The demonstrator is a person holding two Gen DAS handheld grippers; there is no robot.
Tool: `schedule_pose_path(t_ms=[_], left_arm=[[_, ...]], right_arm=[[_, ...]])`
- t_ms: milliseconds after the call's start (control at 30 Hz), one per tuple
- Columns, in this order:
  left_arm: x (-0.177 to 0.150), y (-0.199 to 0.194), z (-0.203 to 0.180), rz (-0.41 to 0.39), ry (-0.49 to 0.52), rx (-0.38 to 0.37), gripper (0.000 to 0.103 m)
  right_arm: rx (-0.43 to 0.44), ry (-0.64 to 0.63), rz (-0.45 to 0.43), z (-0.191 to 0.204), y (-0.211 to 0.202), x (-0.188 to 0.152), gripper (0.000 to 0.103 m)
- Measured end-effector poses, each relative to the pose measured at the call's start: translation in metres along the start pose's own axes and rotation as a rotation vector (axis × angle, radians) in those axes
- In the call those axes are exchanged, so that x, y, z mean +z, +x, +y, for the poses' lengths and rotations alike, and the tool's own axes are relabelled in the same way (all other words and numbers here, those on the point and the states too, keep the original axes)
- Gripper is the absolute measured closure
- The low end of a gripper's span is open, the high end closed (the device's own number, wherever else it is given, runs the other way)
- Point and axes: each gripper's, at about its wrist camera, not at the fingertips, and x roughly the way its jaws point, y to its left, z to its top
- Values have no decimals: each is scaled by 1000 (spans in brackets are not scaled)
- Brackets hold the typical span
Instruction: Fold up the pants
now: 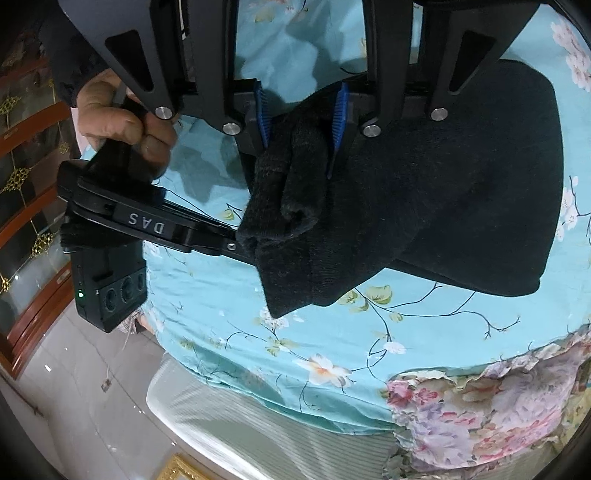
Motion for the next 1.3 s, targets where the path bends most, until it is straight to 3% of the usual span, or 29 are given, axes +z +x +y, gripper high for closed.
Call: schedule_pose_path(t_ms=[133,200,267,300,333,400,600,900,1300], left_arm=[[1,-1,1,6,-5,-56,48],[0,-4,0,6,-8,-78,47],[-2,-7,-2,1,-3,-80,45],[-2,-10,-1,-1,-6,-87,44],[-2,-12,0,-5,-8,-92,44],[-3,-17,1,-11,-13,-93,42],[-4,-33,12,-37,-45,-92,38],[-6,-56,48,-83,-140,-70,34],[-7,-74,106,-140,-287,-24,34]], right_arm=[[-58,56,-13,-7,-10,-3,100],[-82,82,-19,-10,-17,-5,95],[-111,101,-26,-12,-23,-9,75],[-115,117,-35,-14,-27,-11,48],[-112,123,-45,-14,-30,-12,30],[-96,121,-91,-11,-39,-16,29],[-102,119,-97,1,-44,-21,29],[-145,115,-86,18,-42,-34,23],[-217,99,-34,30,-20,-48,22]])
